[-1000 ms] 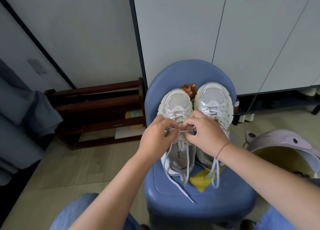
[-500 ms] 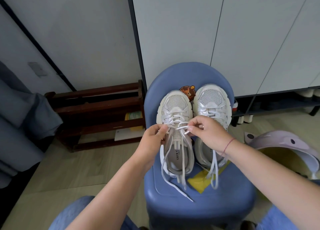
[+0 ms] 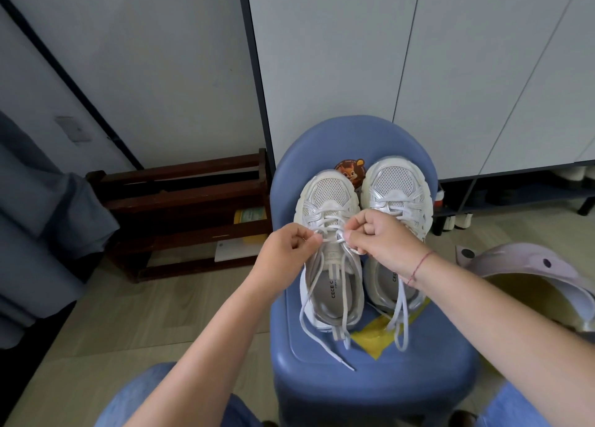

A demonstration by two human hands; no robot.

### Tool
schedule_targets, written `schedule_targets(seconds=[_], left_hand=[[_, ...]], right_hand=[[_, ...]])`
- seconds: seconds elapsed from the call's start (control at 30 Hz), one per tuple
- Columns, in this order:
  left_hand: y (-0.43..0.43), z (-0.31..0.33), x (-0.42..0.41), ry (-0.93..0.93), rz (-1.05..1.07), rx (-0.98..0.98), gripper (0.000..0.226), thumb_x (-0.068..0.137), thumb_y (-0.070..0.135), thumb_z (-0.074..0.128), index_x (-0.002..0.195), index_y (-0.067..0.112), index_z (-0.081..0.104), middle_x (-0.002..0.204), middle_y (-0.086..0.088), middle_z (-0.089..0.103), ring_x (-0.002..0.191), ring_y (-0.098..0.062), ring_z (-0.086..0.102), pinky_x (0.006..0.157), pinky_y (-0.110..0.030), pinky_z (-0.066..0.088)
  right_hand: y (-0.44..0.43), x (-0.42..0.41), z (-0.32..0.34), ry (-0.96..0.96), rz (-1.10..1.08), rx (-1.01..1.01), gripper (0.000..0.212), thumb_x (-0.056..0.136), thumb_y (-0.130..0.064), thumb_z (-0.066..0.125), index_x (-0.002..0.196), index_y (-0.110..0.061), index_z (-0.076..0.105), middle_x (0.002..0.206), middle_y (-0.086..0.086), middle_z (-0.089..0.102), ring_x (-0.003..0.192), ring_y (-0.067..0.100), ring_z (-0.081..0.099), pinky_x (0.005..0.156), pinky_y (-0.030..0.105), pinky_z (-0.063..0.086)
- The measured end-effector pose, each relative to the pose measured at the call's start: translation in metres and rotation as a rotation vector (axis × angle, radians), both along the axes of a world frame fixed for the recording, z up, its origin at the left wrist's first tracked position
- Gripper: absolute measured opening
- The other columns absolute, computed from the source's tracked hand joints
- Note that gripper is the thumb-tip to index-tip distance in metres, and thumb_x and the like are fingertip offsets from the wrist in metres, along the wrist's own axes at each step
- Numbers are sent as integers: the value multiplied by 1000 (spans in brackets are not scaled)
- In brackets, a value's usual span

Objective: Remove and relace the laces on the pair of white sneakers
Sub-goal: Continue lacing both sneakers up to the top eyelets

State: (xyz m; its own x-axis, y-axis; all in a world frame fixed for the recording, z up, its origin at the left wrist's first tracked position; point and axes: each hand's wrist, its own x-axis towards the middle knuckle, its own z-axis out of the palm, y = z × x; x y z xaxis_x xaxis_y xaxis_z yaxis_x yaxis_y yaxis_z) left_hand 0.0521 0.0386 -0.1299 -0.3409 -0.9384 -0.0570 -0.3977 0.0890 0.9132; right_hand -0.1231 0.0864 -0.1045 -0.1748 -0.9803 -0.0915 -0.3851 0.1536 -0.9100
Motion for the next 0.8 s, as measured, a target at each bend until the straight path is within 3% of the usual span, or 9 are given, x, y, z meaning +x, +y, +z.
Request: schedule_targets(seconds=[0.13, 0.23, 0.3, 0.43, 0.57, 0.7, 0.8], left_hand=[[1, 3, -3, -103, -42, -155, 19, 96, 27, 62, 79, 19, 59, 57, 4, 49, 46, -2, 37, 48, -13, 30], [2, 1, -4, -57, -13, -102, 26, 101, 26, 54, 77, 17, 53, 58, 8, 44, 46, -2, 36, 48, -13, 30], [4, -2, -4, 74, 82, 34, 31, 104, 28, 46, 76, 14, 49, 63, 6, 44, 54, -6, 37, 54, -17, 34], [3, -5, -4, 455, 304, 381, 35, 106, 23, 42, 73, 12, 50, 59, 3, 50, 55, -12, 37, 57, -24, 35], [4, -5, -8, 713, 424, 632, 31, 106, 20, 42, 77, 13, 51, 55, 3, 51, 53, -11, 38, 53, -20, 35], [6, -7, -7, 756, 375, 710, 32, 106, 25, 41, 79, 11, 52, 58, 3, 55, 55, -10, 45, 55, -20, 40], [8, -8, -4, 618, 263, 596, 35, 105, 29, 42, 85, 9, 62, 66, 2, 64, 58, -9, 54, 60, -21, 45]], right_hand=[[1, 0, 1, 286, -19, -51, 14, 80, -22, 74, 74, -20, 62, 71, -5, 61, 65, 8, 54, 62, 20, 43], [2, 1, 1, 384, -34, -55, 13, 85, -25, 68, 78, -15, 62, 75, -8, 61, 69, 5, 53, 61, 17, 40], [4, 0, 2, 403, -34, -22, 16, 91, -26, 61, 82, -13, 61, 73, -7, 62, 70, 6, 54, 60, 20, 39], [9, -2, 4, 247, -68, 61, 17, 98, -20, 47, 86, -10, 52, 74, -4, 69, 66, 7, 60, 60, 22, 40], [12, -2, 1, 28, -167, 66, 18, 100, -14, 40, 97, 0, 51, 78, 2, 69, 75, 21, 69, 81, 35, 51], [16, 1, -1, -113, -255, 42, 14, 100, -11, 40, 92, -3, 49, 77, 5, 67, 80, 29, 71, 81, 35, 53], [18, 0, -7, -109, -278, -27, 12, 97, -11, 49, 91, -2, 52, 77, 7, 65, 78, 24, 70, 78, 36, 57]])
